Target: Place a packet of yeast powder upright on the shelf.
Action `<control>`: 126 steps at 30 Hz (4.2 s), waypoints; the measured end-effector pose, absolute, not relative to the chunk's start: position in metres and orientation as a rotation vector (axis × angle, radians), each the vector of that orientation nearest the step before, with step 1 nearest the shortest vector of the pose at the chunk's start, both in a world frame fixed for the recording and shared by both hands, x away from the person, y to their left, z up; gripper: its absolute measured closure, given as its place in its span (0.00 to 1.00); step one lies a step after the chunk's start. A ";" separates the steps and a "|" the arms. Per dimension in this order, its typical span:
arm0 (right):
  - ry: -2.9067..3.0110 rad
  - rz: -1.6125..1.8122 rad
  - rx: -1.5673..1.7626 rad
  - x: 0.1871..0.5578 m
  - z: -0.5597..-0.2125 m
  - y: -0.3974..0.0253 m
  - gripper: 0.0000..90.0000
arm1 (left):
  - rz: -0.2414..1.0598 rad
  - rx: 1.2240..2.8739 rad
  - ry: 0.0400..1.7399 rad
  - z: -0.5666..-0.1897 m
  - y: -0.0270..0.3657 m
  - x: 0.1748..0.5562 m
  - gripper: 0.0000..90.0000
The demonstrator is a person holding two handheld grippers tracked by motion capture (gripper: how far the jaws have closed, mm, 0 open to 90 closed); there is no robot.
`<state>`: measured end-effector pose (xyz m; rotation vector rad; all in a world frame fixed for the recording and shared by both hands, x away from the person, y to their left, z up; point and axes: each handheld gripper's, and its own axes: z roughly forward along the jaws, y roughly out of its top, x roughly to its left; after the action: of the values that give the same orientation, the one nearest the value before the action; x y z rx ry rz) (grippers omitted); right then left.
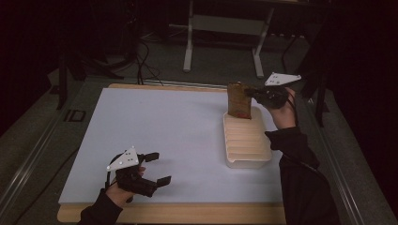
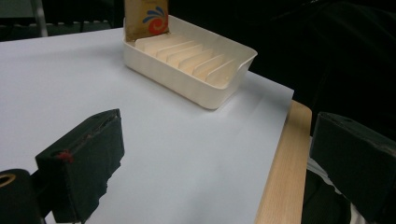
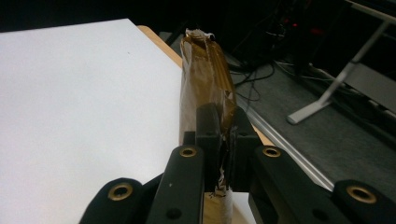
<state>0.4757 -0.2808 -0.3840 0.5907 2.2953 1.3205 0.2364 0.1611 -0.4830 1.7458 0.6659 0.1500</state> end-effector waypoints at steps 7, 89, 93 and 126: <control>2.330 1.316 0.614 0.476 -0.397 -0.282 0.95 | 0.147 1.739 0.671 -0.483 0.161 0.237 0.04; 2.212 1.455 0.927 0.334 -0.393 -0.262 0.12 | 0.137 1.749 0.667 -0.484 0.155 0.240 0.04; 2.237 1.442 0.912 0.323 -0.399 -0.256 0.11 | 0.138 1.752 0.662 -0.484 0.155 0.239 0.04; 2.357 1.532 0.727 0.235 -0.435 -0.221 0.12 | 0.145 1.782 0.610 -0.485 0.150 0.234 0.04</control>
<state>0.2351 -0.2209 -0.4354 0.7275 2.3570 1.5318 0.2345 0.1504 -0.4850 1.7823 0.6096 0.1450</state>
